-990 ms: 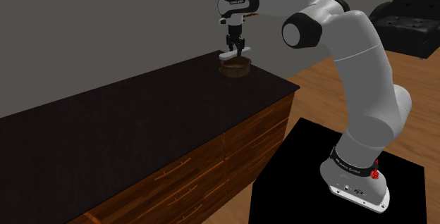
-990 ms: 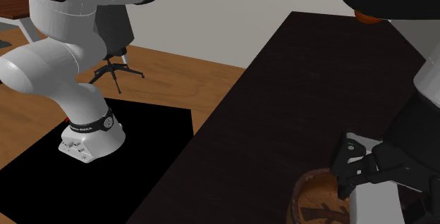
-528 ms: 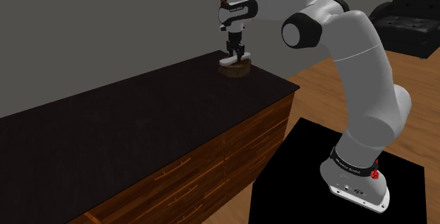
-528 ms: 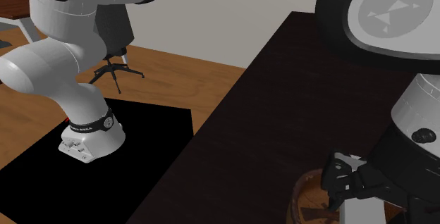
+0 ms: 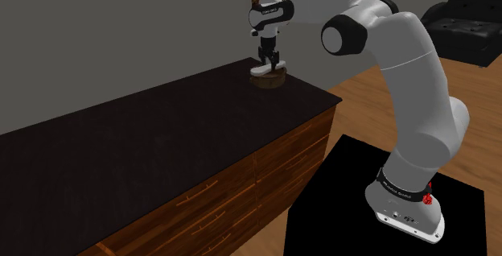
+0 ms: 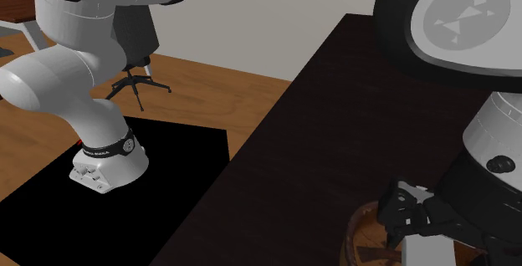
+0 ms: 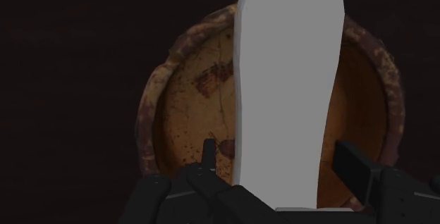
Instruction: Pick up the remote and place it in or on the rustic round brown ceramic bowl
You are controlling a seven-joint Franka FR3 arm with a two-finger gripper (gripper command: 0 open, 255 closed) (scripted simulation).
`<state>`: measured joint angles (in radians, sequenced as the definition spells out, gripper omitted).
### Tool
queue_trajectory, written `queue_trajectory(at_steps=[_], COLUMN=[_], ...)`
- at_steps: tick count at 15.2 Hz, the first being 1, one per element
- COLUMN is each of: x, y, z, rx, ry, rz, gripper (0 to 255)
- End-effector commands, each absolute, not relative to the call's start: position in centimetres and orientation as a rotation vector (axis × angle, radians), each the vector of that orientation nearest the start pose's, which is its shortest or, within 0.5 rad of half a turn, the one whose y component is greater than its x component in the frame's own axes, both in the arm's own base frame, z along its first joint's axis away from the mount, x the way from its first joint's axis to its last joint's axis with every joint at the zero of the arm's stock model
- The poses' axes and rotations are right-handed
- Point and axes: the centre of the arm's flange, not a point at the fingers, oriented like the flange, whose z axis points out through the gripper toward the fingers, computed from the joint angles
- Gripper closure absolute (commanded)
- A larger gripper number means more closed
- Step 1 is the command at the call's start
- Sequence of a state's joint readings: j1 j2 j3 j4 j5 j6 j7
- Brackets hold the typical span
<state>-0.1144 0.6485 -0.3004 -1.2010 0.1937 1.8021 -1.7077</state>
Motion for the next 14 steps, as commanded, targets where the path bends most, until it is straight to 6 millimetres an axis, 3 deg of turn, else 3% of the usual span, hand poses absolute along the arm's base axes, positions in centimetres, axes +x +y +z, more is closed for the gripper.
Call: queue_trajectory(at_steps=[1, 5, 9, 14], x=[69.5, 69.5, 69.6, 69.6], y=[-22.6, -22.6, -22.7, -22.7], z=[41.1, 41.1, 46.1, 46.1], rx=[-2.481, -2.481, -2.481, -2.481], ry=[-1.891, -1.891, -1.891, -1.891], rz=[0.005, 0.005, 0.005, 0.005], gripper=[0, 0, 0, 0])
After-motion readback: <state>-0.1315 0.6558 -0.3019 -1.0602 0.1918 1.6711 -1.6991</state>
